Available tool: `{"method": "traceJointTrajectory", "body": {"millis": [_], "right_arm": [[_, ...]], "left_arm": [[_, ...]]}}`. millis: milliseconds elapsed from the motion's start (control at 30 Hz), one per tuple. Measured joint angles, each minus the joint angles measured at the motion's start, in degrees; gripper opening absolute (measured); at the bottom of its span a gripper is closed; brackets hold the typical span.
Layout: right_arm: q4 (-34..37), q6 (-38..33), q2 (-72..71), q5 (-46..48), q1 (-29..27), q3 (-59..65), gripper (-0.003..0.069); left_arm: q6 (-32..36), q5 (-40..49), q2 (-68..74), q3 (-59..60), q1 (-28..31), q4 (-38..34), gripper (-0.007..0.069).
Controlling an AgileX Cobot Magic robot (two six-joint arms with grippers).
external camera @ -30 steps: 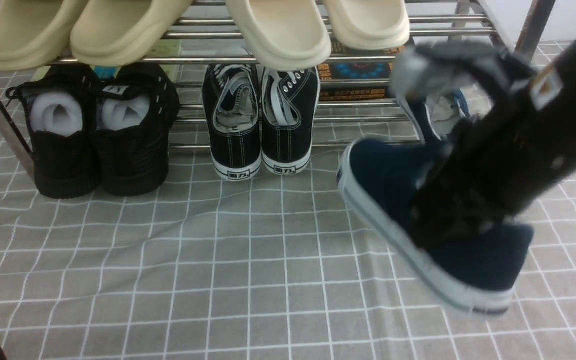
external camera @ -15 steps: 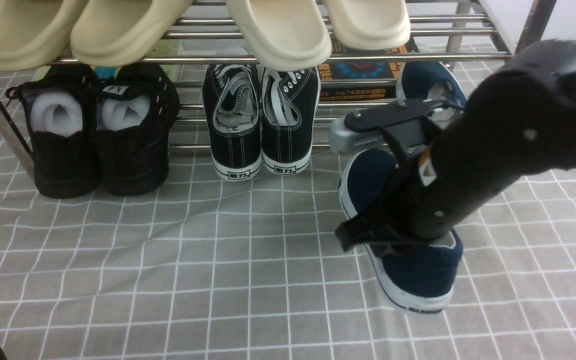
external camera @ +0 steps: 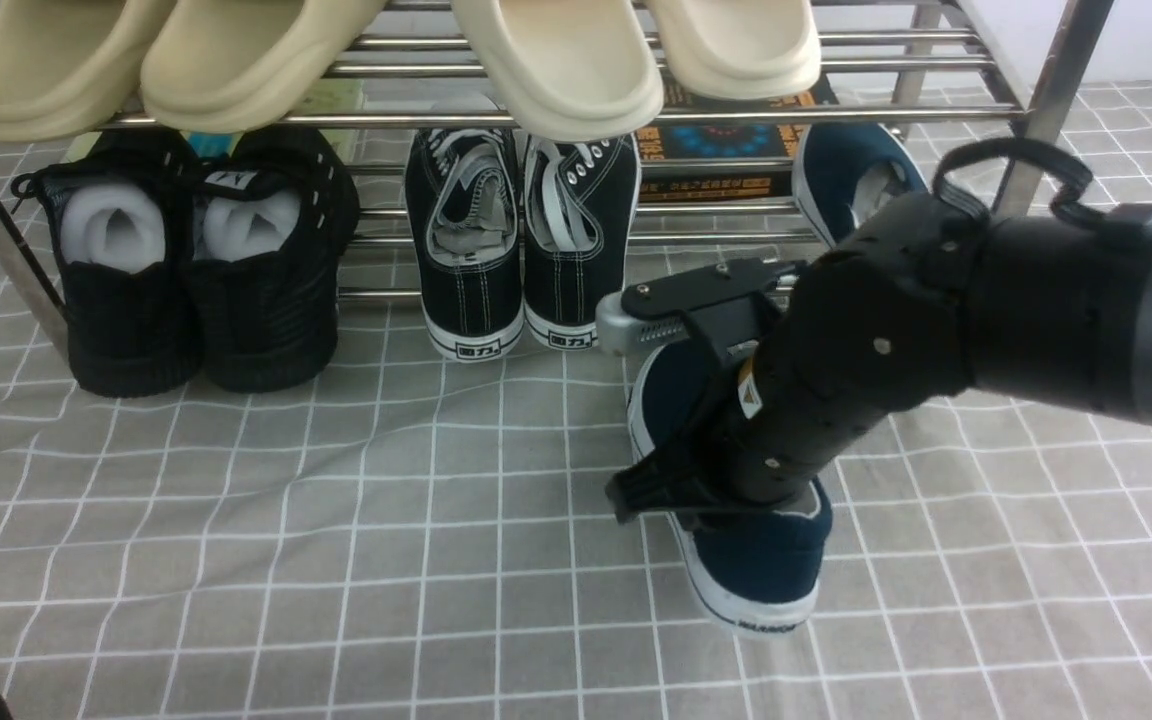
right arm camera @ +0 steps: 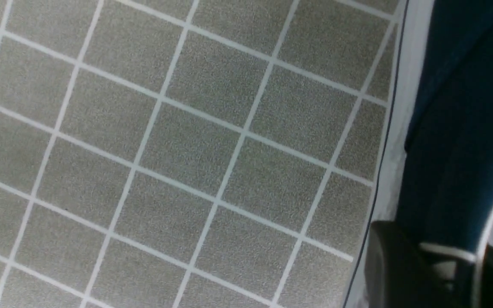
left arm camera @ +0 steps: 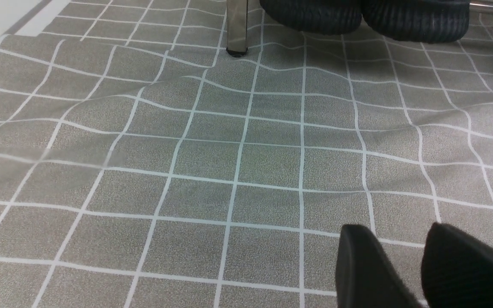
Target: Take the shoes off the shelf with your hand from the grey coffee tablecloth.
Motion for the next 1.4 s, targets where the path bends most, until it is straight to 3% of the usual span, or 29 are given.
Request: {"method": "traceJointTrajectory", "body": {"millis": [67, 233, 333, 467, 667, 867, 1067, 1167, 1233, 1267, 1300, 1400], "right_arm": [[1.77, 0.12, 0.18, 0.44, 0.00, -0.34, 0.0248], [0.97, -0.62, 0.08, 8.69, 0.00, -5.72, 0.0419], [-3.32, -1.83, 0.08, 15.23, 0.00, -10.72, 0.0464], [-14.14, -1.45, -0.05, 21.02, -0.72, -16.47, 0.0484], [-24.90, 6.04, 0.02, 16.16, -6.90, -18.82, 0.0486], [-26.07, 7.89, 3.06, 7.88, -13.35, -18.97, 0.0486], [-26.20, 8.26, 9.40, 3.29, -15.99, -18.97, 0.0484], [-26.20, 8.55, 11.76, 3.15, -16.24, -18.97, 0.0451], [-25.53, 8.43, 12.72, 3.88, -16.31, -18.97, 0.0318], [-25.28, 8.31, 12.64, 4.20, -16.31, -18.97, 0.0290], [-24.47, 7.37, 12.28, 4.93, -16.36, -18.99, 0.0179], [-21.87, 5.47, 11.09, 6.14, -16.38, -18.99, 0.0037]], "left_arm": [[0.00, 0.00, 0.00, 0.00, 0.00, 0.17, 0.0240], [0.00, 0.00, 0.00, 0.00, 0.00, 0.43, 0.0240], [0.00, 0.00, 0.00, 0.00, 0.00, 0.48, 0.0240], [0.00, 0.00, 0.00, 0.00, 0.00, 0.54, 0.0240], [0.00, 0.00, 0.00, 0.00, 0.00, 0.59, 0.0240], [0.00, 0.00, 0.00, 0.00, 0.00, 0.59, 0.0240], [0.00, 0.00, 0.00, 0.00, 0.00, 0.59, 0.0240], [0.00, 0.00, 0.00, 0.00, 0.00, 0.59, 0.0240], [0.00, 0.00, 0.00, 0.00, 0.00, 0.63, 0.0240], [0.00, 0.00, 0.00, 0.00, 0.00, 0.63, 0.0240], [0.00, 0.00, 0.00, 0.00, 0.00, 0.63, 0.0240], [0.00, 0.00, 0.00, 0.00, 0.00, 0.63, 0.0240]]}}
